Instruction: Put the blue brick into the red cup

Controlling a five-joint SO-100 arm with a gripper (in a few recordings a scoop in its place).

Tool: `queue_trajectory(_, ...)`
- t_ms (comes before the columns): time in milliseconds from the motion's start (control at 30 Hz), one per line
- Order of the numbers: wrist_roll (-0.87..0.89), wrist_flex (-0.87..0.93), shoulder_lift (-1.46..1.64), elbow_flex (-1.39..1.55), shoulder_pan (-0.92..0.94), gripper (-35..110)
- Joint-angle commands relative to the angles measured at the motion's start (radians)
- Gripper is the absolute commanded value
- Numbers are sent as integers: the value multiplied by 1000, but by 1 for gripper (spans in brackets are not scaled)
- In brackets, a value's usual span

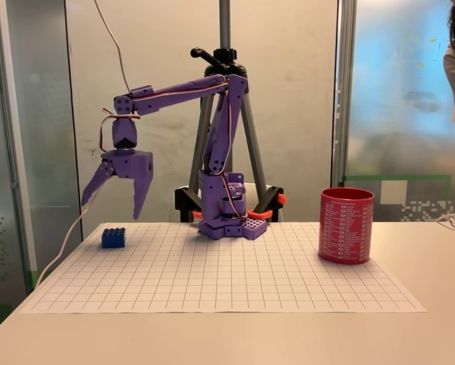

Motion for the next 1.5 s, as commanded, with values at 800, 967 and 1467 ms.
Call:
queue_trajectory(800, 61, -163, -190, -17, -17, 0)
queue_trajectory(967, 69, -176, -196, -31, -6, 0)
queue_trajectory(1467, -8, 61, -8, -433, -52, 0)
